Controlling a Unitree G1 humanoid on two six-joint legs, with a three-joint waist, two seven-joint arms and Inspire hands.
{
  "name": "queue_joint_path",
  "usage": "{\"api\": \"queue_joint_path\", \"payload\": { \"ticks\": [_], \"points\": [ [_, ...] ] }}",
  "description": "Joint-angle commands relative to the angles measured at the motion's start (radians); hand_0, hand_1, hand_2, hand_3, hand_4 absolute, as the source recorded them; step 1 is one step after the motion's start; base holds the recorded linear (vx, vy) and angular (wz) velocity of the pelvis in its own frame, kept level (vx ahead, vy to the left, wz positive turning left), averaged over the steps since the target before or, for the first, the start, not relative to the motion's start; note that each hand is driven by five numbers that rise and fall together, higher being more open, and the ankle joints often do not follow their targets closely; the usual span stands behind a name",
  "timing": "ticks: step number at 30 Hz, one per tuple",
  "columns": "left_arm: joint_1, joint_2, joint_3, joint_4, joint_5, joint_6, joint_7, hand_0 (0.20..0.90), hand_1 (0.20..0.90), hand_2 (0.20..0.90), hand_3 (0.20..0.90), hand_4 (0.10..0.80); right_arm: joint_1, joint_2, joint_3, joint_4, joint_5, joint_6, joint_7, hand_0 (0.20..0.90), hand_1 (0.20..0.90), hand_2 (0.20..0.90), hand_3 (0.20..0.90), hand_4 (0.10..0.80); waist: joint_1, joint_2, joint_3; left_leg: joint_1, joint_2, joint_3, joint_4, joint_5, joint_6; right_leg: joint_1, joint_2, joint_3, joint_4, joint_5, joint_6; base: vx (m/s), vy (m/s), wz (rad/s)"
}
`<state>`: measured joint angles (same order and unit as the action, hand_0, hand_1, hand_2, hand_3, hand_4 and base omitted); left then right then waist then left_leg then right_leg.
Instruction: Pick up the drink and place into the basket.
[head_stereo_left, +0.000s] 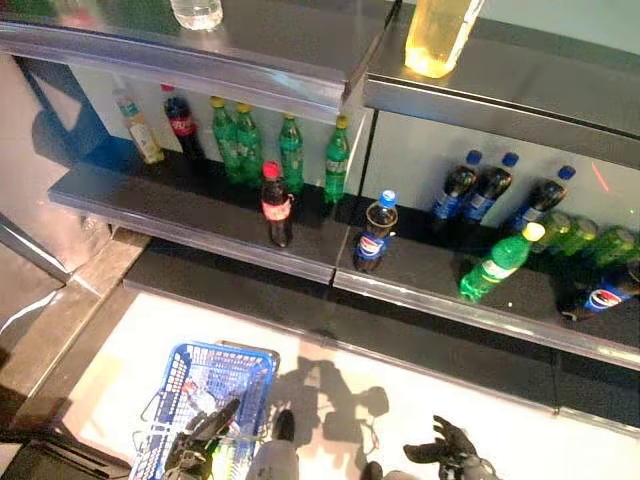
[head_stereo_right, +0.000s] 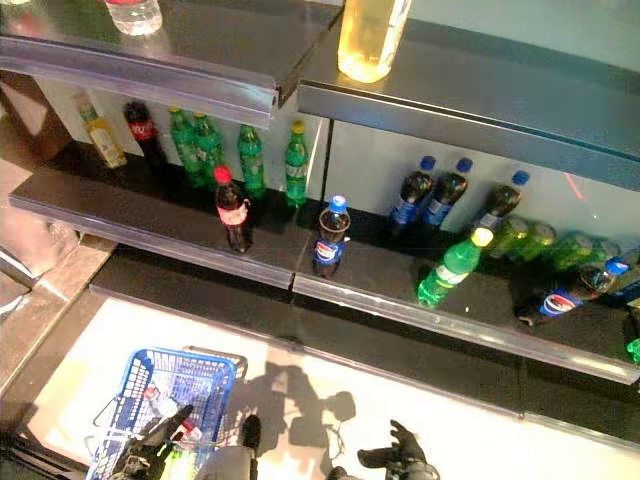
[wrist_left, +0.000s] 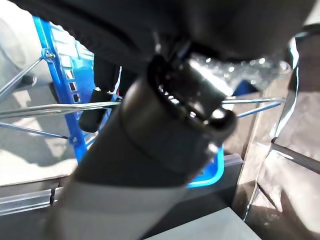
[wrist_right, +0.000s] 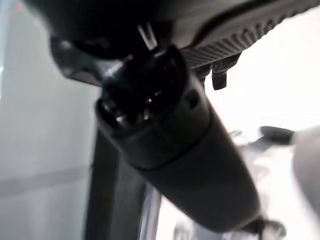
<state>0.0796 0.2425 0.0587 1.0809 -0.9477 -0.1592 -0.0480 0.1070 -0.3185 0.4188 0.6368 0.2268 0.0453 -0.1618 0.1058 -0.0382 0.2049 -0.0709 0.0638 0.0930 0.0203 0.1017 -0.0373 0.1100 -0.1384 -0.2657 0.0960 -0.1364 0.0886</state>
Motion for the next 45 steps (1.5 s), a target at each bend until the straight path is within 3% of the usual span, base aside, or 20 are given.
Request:
{"api": "queue_joint_path", "payload": {
  "ticks": [1,6,13,18,23,31,36,39,41,45],
  "points": [
    [0.032,0.004,-0.104,-0.134,0.122,-0.043,-0.075,0.3,0.3,0.3,0.2,0.1,-0.057,-0.085,0.019,-0.24,-0.067,-0.034,0.02,0.9,0.9,0.9,0.9,0.8,-0.002,-0.005,-0.003,0.012,0.05,-0.043,0.027,-0.04,-0.06,-0.022,-0.018,-0.007,-0.001,0.093,-0.001,0.066,0.041,0.05],
    [0.042,0.024,-0.125,-0.134,0.114,-0.057,-0.096,0.3,0.3,0.3,0.2,0.1,-0.089,-0.194,0.033,-0.557,-0.084,-0.044,0.062,0.9,0.9,0.9,0.9,0.8,-0.003,-0.015,-0.002,0.027,0.046,-0.025,0.016,-0.054,-0.049,-0.025,-0.036,-0.006,-0.017,0.105,0.02,0.017,0.014,-0.01],
    [0.067,0.03,-0.136,-0.166,0.125,-0.052,-0.091,0.3,0.3,0.3,0.2,0.1,-0.142,-0.284,-0.036,-0.768,-0.042,-0.153,0.077,0.9,0.9,0.9,0.9,0.8,0.008,-0.015,-0.001,0.037,0.049,-0.011,0.002,-0.059,-0.044,-0.019,-0.045,-0.012,-0.039,0.116,0.034,-0.002,-0.003,0.0],
    [0.069,0.034,-0.128,-0.136,0.147,-0.039,-0.102,0.3,0.3,0.3,0.2,0.1,-0.227,-0.325,-0.087,-0.892,0.073,-0.178,0.125,0.9,0.9,0.9,0.9,0.8,0.019,-0.017,-0.01,0.037,0.053,-0.013,0.003,-0.061,-0.047,-0.008,-0.044,-0.015,-0.052,0.116,0.036,0.0,0.0,0.0],
    [0.07,0.019,-0.114,-0.094,0.173,-0.042,-0.115,0.3,0.3,0.3,0.2,0.1,-0.305,-0.304,-0.152,-0.949,0.076,-0.207,-0.026,0.9,0.9,0.9,0.9,0.8,0.023,-0.01,-0.029,0.041,0.059,-0.014,0.001,-0.06,-0.052,0.003,-0.043,-0.017,-0.055,0.109,0.034,0.0,0.0,0.0],
    [0.084,-0.014,-0.112,-0.095,0.189,-0.051,-0.107,0.3,0.3,0.3,0.2,0.1,-0.279,-0.251,-0.185,-0.961,0.054,-0.192,-0.19,0.9,0.9,0.9,0.9,0.8,0.023,0.007,-0.03,0.031,0.056,-0.022,0.029,-0.07,-0.052,-0.003,-0.044,-0.024,-0.022,0.089,0.025,0.006,0.009,0.0],
    [0.066,-0.01,-0.135,-0.097,0.201,-0.044,-0.1,0.3,0.3,0.3,0.2,0.1,-0.324,-0.219,-0.164,-0.877,0.014,-0.194,-0.347,0.9,0.9,0.9,0.9,0.8,0.04,0.019,0.009,-0.027,0.043,-0.042,0.123,-0.084,-0.049,-0.029,-0.052,-0.051,0.07,0.053,0.003,0.031,0.025,0.04],
    [0.064,-0.009,-0.137,-0.096,0.202,-0.045,-0.102,0.3,0.3,0.3,0.2,0.1,-0.334,-0.214,-0.163,-0.869,0.009,-0.194,-0.367,0.9,0.9,0.9,0.9,0.8,0.041,0.02,0.015,-0.037,0.04,-0.046,0.138,-0.088,-0.048,-0.035,-0.055,-0.053,0.083,0.048,0.001,0.015,0.025,0.25],
    [0.058,-0.011,-0.153,-0.098,0.219,-0.049,-0.102,0.3,0.3,0.3,0.2,0.1,-0.39,-0.183,-0.176,-0.828,-0.068,-0.22,-0.534,0.9,0.9,0.9,0.9,0.8,0.049,0.035,0.058,-0.078,0.033,-0.06,0.201,-0.1,-0.045,-0.064,-0.068,-0.058,0.137,0.034,-0.012,0.012,0.077,0.07],
    [0.063,-0.016,-0.158,-0.106,0.211,-0.054,-0.1,0.3,0.3,0.3,0.2,0.1,-0.423,-0.158,-0.192,-0.815,-0.088,-0.208,-0.609,0.9,0.9,0.9,0.9,0.8,0.051,0.053,0.097,-0.101,0.025,-0.065,0.238,-0.107,-0.048,-0.08,-0.082,-0.053,0.17,0.027,-0.017,0.017,0.098,0.01]
  ]
}}
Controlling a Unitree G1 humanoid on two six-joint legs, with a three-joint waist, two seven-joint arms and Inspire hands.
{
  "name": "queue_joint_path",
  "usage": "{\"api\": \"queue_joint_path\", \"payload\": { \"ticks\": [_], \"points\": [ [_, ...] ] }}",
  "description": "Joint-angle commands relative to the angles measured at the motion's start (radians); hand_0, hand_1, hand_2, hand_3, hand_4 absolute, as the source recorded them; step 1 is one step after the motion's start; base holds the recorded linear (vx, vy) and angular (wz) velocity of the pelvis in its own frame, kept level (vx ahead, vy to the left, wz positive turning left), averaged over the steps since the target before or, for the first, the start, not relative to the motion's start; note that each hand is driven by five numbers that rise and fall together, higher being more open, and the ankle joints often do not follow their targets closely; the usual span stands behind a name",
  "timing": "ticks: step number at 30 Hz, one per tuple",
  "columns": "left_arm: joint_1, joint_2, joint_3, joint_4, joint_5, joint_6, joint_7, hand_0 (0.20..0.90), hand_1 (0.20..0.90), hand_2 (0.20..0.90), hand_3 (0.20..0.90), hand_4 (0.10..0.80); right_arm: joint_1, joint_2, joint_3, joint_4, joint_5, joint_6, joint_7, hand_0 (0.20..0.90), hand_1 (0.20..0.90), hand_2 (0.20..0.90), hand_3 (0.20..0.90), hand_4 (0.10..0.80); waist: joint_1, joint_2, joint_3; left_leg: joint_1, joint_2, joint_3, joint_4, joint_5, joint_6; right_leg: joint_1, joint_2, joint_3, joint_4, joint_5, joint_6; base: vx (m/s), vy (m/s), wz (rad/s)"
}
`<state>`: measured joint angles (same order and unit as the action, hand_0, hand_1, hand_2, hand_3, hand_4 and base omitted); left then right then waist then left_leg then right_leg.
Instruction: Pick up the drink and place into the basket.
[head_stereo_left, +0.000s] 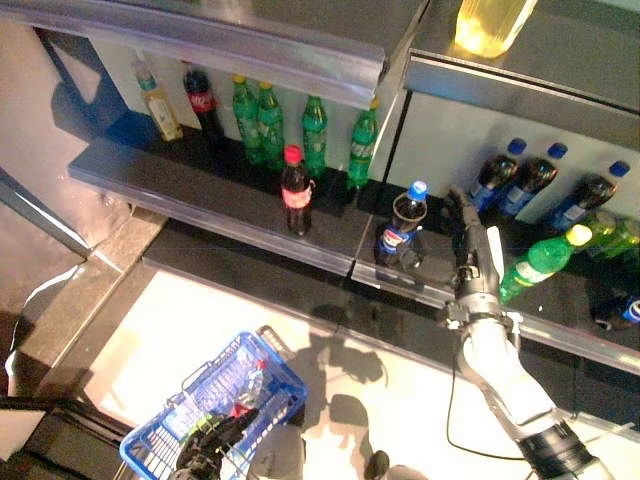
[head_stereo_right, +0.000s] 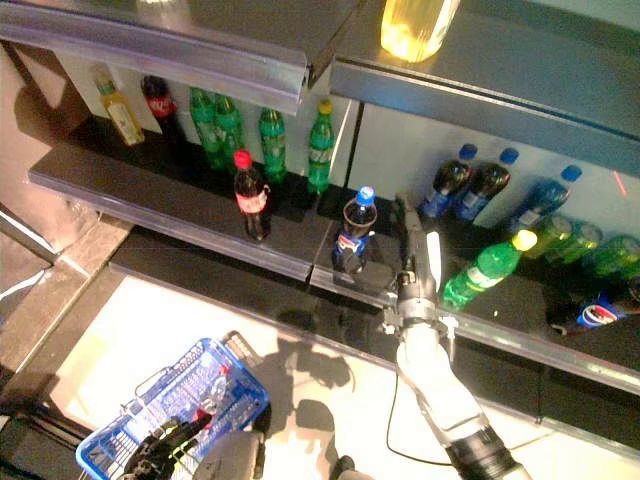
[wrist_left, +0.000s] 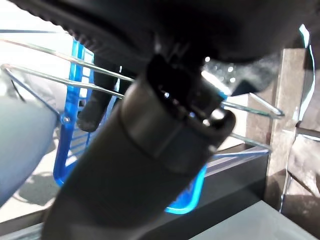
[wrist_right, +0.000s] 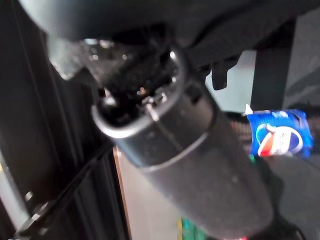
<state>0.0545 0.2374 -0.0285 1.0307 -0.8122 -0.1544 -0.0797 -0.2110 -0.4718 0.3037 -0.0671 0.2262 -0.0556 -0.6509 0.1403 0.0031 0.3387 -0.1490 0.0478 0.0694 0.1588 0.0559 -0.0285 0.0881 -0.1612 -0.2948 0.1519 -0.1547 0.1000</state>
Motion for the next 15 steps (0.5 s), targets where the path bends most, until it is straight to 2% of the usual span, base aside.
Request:
{"api": "queue_joint_path", "payload": {
  "ticks": [1,9,15],
  "points": [
    [0.093,-0.008,-0.07,-0.061,0.071,-0.057,-0.072,0.3,0.3,0.3,0.2,0.1,-0.106,-0.002,-0.072,-0.102,-0.084,-0.094,-0.126,0.9,0.9,0.9,0.9,0.8,0.016,0.017,-0.027,-0.028,0.037,-0.042,0.11,-0.065,-0.056,-0.06,-0.064,-0.022,0.121,0.044,-0.028,0.044,0.062,-0.04],
    [0.094,-0.01,-0.09,-0.107,0.05,-0.063,-0.075,0.3,0.3,0.3,0.2,0.1,-0.108,0.029,-0.07,-0.061,-0.01,-0.102,-0.161,0.9,0.9,0.9,0.9,0.8,0.02,0.027,0.026,-0.071,0.026,-0.042,0.164,-0.072,-0.055,-0.077,-0.079,-0.02,0.149,0.043,-0.034,0.03,0.029,-0.03],
    [0.071,0.003,-0.13,-0.141,0.026,-0.067,-0.086,0.3,0.3,0.3,0.2,0.1,-0.23,0.061,-0.079,0.01,0.012,-0.089,-0.216,0.9,0.9,0.9,0.9,0.8,0.03,0.051,0.093,-0.13,0.016,-0.058,0.214,-0.051,-0.055,-0.122,-0.087,-0.017,0.191,0.041,-0.046,-0.016,0.009,-0.01]
  ]
}}
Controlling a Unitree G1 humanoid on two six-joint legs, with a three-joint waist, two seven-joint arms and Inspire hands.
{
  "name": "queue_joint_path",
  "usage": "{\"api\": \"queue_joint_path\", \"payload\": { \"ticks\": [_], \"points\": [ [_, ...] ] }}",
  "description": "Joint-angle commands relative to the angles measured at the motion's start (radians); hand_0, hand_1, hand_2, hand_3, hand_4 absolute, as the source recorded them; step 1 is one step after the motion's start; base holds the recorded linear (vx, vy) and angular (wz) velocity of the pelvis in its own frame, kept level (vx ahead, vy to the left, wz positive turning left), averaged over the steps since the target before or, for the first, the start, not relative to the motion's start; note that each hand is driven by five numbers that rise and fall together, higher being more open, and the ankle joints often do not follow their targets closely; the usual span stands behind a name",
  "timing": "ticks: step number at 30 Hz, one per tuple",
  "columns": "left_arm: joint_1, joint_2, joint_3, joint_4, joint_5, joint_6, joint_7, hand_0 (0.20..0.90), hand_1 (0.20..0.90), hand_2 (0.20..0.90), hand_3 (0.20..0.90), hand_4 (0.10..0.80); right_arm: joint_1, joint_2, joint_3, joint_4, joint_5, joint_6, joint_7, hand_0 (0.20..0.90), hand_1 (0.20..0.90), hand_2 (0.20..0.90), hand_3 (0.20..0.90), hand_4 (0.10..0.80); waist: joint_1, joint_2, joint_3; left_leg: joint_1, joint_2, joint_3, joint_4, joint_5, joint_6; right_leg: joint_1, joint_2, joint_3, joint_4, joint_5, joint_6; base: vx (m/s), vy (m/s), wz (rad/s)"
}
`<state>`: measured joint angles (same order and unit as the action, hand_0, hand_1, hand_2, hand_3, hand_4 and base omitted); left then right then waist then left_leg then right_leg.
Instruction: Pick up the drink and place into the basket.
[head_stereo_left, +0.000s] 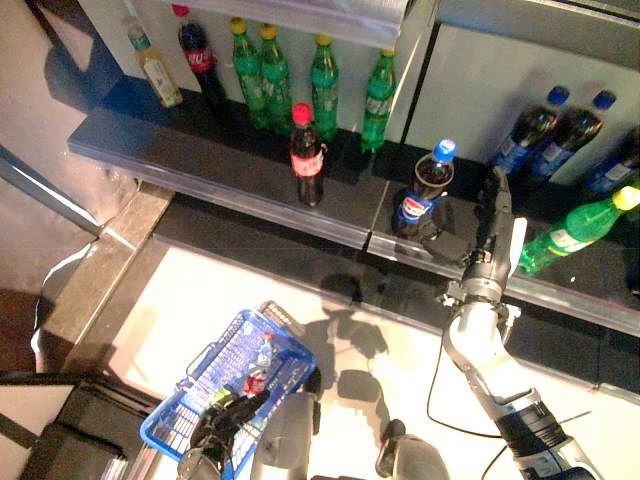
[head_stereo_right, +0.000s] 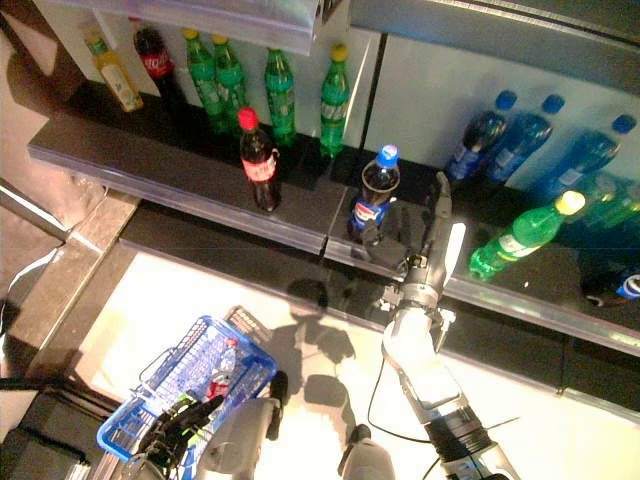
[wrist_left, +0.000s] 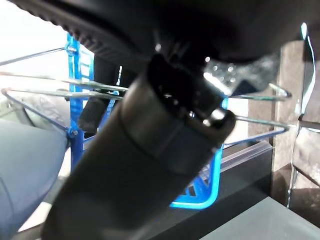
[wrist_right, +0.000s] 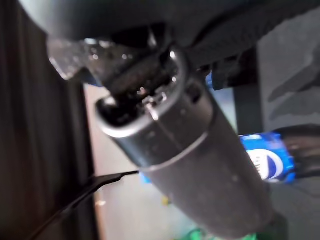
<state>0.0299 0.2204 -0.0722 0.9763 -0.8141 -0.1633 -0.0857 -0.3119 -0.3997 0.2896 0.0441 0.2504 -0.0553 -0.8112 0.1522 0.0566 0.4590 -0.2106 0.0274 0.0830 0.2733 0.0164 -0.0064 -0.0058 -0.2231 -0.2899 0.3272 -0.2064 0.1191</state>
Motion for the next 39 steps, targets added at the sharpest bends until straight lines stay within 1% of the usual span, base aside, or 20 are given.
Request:
{"api": "queue_joint_path", "payload": {
  "ticks": [1,6,11,17,21,28,36,39],
  "points": [
    [0.09,0.023,-0.091,-0.088,0.025,-0.055,-0.081,0.3,0.3,0.3,0.2,0.1,-0.147,-0.008,-0.064,-0.094,-0.013,-0.084,-0.061,0.9,0.9,0.9,0.9,0.8,0.019,0.001,-0.019,-0.075,0.035,-0.075,0.103,-0.009,-0.077,-0.036,-0.026,-0.021,0.021,0.092,-0.066,-0.059,0.024,-0.03],
    [0.065,0.038,-0.105,-0.099,0.005,-0.055,-0.087,0.3,0.3,0.3,0.2,0.1,-0.251,-0.011,-0.071,-0.036,-0.001,-0.068,-0.073,0.9,0.9,0.9,0.9,0.8,0.027,0.016,0.034,-0.119,0.023,-0.089,0.13,0.003,-0.072,-0.078,-0.03,-0.013,0.049,0.095,-0.071,-0.036,0.027,0.02],
    [0.046,0.044,-0.115,-0.117,-0.007,-0.063,-0.085,0.3,0.3,0.3,0.2,0.1,-0.303,-0.014,-0.081,-0.009,0.0,-0.068,-0.118,0.9,0.9,0.9,0.9,0.8,0.033,0.019,0.061,-0.147,0.02,-0.094,0.142,-0.002,-0.064,-0.109,-0.029,-0.009,0.059,0.1,-0.069,0.0,0.0,0.0],
    [0.022,0.056,-0.142,-0.158,-0.041,-0.066,-0.077,0.3,0.3,0.3,0.2,0.1,-0.352,-0.029,-0.091,-0.003,-0.001,-0.067,-0.131,0.9,0.9,0.9,0.9,0.8,0.036,0.017,0.061,-0.211,0.011,-0.1,0.15,-0.024,-0.05,-0.182,-0.025,0.006,0.063,0.112,-0.064,-0.023,-0.017,-0.02],
    [0.004,0.062,-0.157,-0.175,-0.055,-0.063,-0.069,0.3,0.3,0.3,0.2,0.1,-0.404,-0.037,-0.098,0.009,0.003,-0.063,-0.139,0.9,0.9,0.9,0.9,0.8,0.039,0.015,0.061,-0.239,0.009,-0.1,0.141,-0.022,-0.045,-0.219,-0.022,0.016,0.052,0.124,-0.06,-0.042,-0.017,-0.08],
    [-0.035,0.074,-0.173,-0.199,-0.081,-0.062,-0.029,0.3,0.3,0.3,0.2,0.1,-0.516,-0.078,-0.119,0.067,0.032,-0.075,-0.177,0.9,0.9,0.9,0.9,0.8,0.043,0.01,0.061,-0.277,0.007,-0.087,0.122,-0.018,-0.035,-0.268,-0.018,0.023,0.025,0.141,-0.054,-0.035,-0.006,-0.02],
    [-0.063,0.089,-0.175,-0.198,-0.096,-0.043,-0.013,0.3,0.3,0.3,0.2,0.1,-0.626,-0.111,-0.117,0.133,0.081,-0.062,-0.157,0.9,0.9,0.9,0.9,0.8,0.048,0.014,0.061,-0.299,0.004,-0.079,0.11,-0.017,-0.027,-0.312,-0.021,0.027,0.022,0.151,-0.049,-0.002,0.002,0.0],
    [-0.067,0.094,-0.184,-0.208,-0.095,-0.039,-0.012,0.3,0.3,0.3,0.2,0.1,-0.671,-0.126,-0.112,0.172,0.128,-0.065,-0.137,0.9,0.9,0.9,0.9,0.8,0.052,0.013,0.061,-0.305,0.001,-0.076,0.099,-0.017,-0.022,-0.336,-0.022,0.03,0.023,0.158,-0.045,0.0,0.0,0.0]
  ]
}}
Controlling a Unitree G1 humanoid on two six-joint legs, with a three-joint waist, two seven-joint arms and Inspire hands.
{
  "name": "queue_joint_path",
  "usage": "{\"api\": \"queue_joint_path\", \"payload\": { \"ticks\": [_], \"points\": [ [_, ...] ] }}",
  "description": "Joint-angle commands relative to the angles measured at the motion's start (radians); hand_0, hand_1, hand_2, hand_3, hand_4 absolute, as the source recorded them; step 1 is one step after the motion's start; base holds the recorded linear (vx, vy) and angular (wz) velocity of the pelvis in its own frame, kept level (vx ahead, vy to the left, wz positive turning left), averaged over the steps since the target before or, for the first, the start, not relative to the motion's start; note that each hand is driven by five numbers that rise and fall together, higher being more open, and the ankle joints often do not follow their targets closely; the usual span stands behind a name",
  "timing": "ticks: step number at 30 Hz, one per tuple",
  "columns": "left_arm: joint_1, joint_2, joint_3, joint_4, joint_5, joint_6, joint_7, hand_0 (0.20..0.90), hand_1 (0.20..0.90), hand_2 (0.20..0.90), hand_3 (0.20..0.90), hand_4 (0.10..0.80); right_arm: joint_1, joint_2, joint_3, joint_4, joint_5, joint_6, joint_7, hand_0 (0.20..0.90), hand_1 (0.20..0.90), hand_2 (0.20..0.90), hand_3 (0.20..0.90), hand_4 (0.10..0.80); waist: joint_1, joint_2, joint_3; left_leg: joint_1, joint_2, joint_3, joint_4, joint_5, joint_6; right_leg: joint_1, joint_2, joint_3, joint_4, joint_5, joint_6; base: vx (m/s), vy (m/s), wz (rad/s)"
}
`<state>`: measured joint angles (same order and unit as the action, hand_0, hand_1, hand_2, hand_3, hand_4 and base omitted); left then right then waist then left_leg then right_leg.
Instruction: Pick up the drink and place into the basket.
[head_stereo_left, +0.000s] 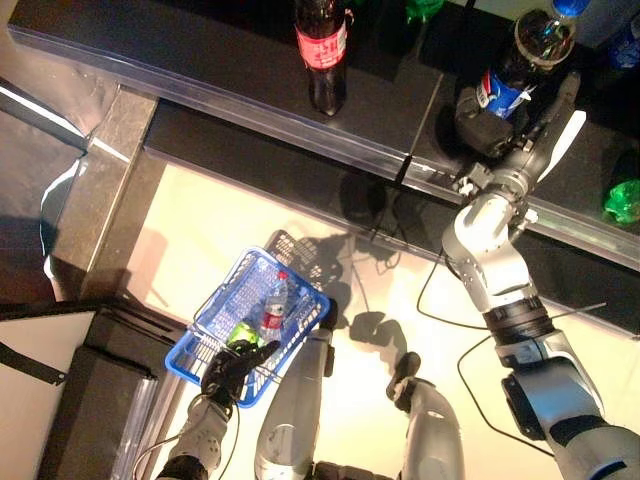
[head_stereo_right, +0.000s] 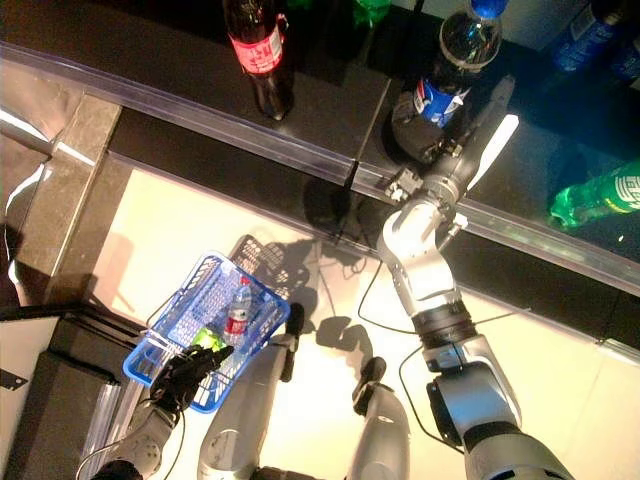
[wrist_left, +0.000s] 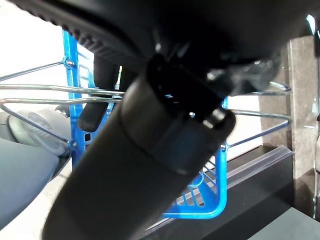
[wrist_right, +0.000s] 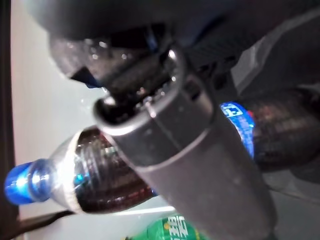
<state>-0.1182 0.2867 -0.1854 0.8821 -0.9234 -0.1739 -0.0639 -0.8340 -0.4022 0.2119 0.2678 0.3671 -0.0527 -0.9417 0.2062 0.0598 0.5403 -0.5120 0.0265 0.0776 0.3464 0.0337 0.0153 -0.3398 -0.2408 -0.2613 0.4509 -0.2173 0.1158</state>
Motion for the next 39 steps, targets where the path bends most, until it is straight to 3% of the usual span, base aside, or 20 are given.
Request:
{"api": "queue_joint_path", "payload": {
  "ticks": [1,9,12,13,15,29,39],
  "points": [
    [0.079,0.027,-0.071,-0.113,0.013,-0.028,-0.034,0.3,0.3,0.3,0.2,0.1,-0.156,-0.123,-0.032,-0.043,0.012,-0.071,-0.007,0.9,0.9,0.9,0.9,0.8,-0.001,0.009,-0.02,-0.005,0.001,-0.07,0.024,-0.034,-0.043,-0.005,-0.004,0.002,-0.101,0.17,-0.041,0.0,0.0,0.0],
    [0.06,0.04,-0.078,-0.128,-0.005,-0.023,-0.019,0.3,0.3,0.3,0.2,0.1,-0.238,-0.145,-0.027,0.055,0.1,-0.095,0.009,0.9,0.9,0.9,0.9,0.8,0.006,0.005,-0.02,-0.012,-0.003,-0.061,0.016,-0.04,-0.033,-0.032,-0.005,0.002,-0.095,0.172,-0.038,0.0,0.0,0.0],
    [0.055,0.047,-0.077,-0.126,-0.007,-0.016,-0.015,0.3,0.3,0.3,0.2,0.1,-0.259,-0.157,-0.028,0.092,0.132,-0.101,0.03,0.705,0.705,0.705,0.672,0.572,0.009,0.002,-0.02,-0.01,-0.004,-0.062,0.012,-0.041,-0.03,-0.036,-0.005,0.0,-0.093,0.175,-0.035,0.0,0.0,0.0],
    [0.055,0.051,-0.076,-0.124,-0.009,-0.015,-0.017,0.3,0.3,0.3,0.2,0.1,-0.269,-0.165,-0.027,0.109,0.148,-0.103,0.044,0.481,0.481,0.481,0.411,0.311,0.011,0.001,-0.02,-0.01,-0.004,-0.061,0.009,-0.041,-0.03,-0.038,-0.005,-0.003,-0.094,0.176,-0.034,0.0,0.0,0.0],
    [0.057,0.053,-0.075,-0.122,-0.01,-0.016,-0.022,0.3,0.3,0.3,0.2,0.1,-0.276,-0.172,-0.025,0.125,0.156,-0.105,0.049,0.3,0.3,0.3,0.2,0.1,0.012,0.0,-0.02,-0.01,-0.004,-0.061,0.006,-0.04,-0.029,-0.039,-0.004,-0.004,-0.095,0.177,-0.034,0.0,0.0,0.0],
    [0.064,0.068,-0.067,-0.131,-0.022,-0.029,-0.034,0.3,0.3,0.3,0.2,0.1,-0.284,-0.223,-0.037,0.141,0.139,-0.127,0.079,0.3,0.3,0.3,0.2,0.1,0.014,0.001,-0.02,0.01,-0.012,-0.059,0.002,-0.051,-0.018,-0.042,-0.001,-0.014,-0.058,0.155,-0.038,-0.012,-0.004,0.0],
    [0.086,0.057,-0.044,-0.134,-0.044,-0.047,-0.071,0.3,0.3,0.3,0.2,0.1,-0.248,-0.236,-0.059,0.065,0.089,-0.112,0.128,0.3,0.3,0.3,0.2,0.1,0.014,0.016,-0.02,0.066,-0.015,-0.078,0.041,-0.07,-0.022,-0.006,-0.001,-0.034,0.046,0.088,-0.071,-0.05,-0.023,0.01]
  ]
}}
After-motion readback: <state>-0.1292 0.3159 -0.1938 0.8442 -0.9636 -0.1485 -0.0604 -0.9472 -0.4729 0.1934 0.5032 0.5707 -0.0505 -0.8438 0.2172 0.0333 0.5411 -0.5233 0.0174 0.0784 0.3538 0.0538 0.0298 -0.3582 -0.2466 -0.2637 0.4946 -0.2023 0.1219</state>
